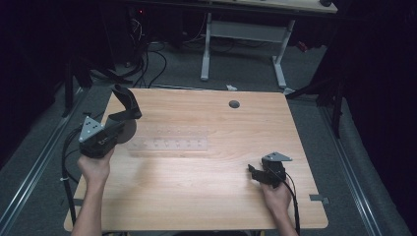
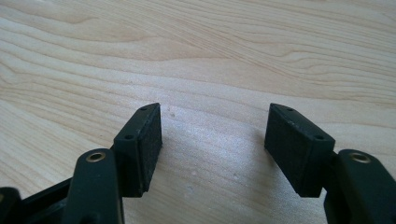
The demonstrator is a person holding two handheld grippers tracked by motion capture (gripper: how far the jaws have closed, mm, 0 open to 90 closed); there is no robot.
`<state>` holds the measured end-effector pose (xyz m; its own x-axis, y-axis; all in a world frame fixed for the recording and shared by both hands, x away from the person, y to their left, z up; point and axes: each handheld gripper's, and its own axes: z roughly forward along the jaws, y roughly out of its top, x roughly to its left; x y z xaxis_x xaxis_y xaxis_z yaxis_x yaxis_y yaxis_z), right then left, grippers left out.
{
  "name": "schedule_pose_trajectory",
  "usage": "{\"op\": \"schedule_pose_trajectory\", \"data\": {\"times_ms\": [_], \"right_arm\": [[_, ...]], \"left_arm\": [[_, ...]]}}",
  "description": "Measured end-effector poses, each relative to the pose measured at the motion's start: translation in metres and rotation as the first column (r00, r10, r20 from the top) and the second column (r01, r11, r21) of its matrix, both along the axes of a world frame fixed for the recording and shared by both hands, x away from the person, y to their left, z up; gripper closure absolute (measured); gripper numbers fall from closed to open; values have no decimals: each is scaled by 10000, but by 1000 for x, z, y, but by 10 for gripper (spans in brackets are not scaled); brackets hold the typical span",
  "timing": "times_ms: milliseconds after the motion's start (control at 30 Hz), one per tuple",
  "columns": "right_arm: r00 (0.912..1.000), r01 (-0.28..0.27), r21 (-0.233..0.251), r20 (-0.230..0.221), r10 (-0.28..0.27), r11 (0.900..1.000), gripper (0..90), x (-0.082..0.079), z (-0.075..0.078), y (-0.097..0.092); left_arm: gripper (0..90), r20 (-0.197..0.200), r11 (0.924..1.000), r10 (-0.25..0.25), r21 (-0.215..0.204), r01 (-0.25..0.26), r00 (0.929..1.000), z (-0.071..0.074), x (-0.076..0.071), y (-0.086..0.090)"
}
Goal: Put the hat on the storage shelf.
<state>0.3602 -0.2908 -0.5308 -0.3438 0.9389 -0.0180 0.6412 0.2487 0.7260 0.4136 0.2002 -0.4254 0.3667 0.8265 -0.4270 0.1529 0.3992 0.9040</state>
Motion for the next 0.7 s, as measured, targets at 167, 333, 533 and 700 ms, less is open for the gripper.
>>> {"op": "schedule_pose_trajectory", "data": {"times_ms": [167, 333, 533, 700], "right_arm": [[10000, -2, 0, -3, 2, 10000, 369, 0, 0, 0], [10000, -7, 9, -7, 7, 10000, 366, 0, 0, 0], [10000, -3, 13, -14, 3, 10000, 366, 0, 0, 0], [10000, -12, 22, -11, 12, 10000, 366, 0, 0, 0]], "left_arm": [[860, -80, 9995, 171, 258, -168, 9998, -5, 5, -2], [860, -171, 9992, 325, 251, -321, 9993, -7, 10, -2], [860, -191, 9983, 456, 377, -449, 9988, -10, 13, -6], [860, -274, 9971, 580, 506, -565, 9979, -15, 15, -9]]}}
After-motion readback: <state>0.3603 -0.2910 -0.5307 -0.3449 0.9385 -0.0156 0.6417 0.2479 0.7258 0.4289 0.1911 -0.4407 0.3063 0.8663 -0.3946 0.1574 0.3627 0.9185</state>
